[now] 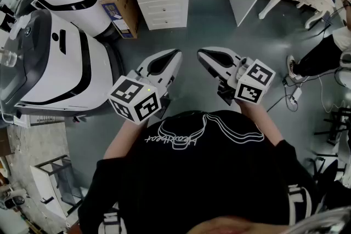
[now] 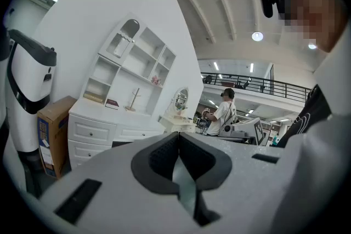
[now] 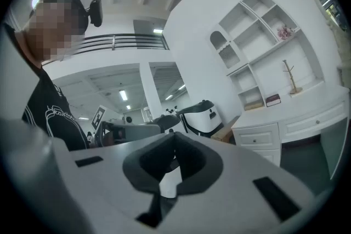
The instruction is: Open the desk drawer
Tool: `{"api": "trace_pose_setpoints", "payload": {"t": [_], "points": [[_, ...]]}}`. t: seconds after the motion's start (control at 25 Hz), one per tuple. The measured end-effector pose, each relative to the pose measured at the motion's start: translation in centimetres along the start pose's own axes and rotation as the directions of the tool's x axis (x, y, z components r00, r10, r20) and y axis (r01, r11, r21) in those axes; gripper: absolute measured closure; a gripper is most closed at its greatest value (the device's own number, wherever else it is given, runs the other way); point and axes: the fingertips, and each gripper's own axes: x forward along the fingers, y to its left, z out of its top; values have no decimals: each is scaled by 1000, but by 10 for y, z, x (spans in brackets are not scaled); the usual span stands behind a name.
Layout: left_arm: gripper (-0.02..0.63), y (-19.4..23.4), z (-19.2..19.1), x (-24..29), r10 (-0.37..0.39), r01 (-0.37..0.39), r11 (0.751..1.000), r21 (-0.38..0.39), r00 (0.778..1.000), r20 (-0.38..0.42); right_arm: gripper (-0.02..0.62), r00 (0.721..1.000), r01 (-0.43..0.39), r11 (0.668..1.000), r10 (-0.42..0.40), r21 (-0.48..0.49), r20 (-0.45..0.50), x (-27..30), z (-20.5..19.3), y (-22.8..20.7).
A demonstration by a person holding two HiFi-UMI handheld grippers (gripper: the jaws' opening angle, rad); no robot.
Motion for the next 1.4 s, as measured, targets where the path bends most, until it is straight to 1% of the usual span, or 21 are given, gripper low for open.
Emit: {"api": "trace_pose_setpoints", "payload": {"t": [0.32,0.44,0.84,0.96,1.12,1.28,1.4], "points": [[601,31,2,3,5,-5,1000,4,1000,10,589,1000,2,1000,-2,-9,-13,26,-5,-12],[601,39,2,4,8,-8,1000,-1,1000,15,589,1000,17,1000,-17,-13,-23,32,-6,-18],[601,78,-8,29,32,-32,999,-28,999,1,589,998,38,999,-37,13,-43,48,-16,-61],[601,94,-11,46,45,-46,998,-37,999,-10,589,998,34,999,-32,37,-47,56,-19,-84],[600,128,-9,74,70,-73,995,-67,997,-39,589,998,30,997,-25,76,-58,74,-16,-124],[600,171,-4,118,82,-87,993,-86,995,-59,589,997,29,995,-21,97,-80,98,-14,-180],[601,205,-7,154,87,-95,989,-112,994,-73,589,995,35,993,-23,113,-102,112,-15,-225]]}}
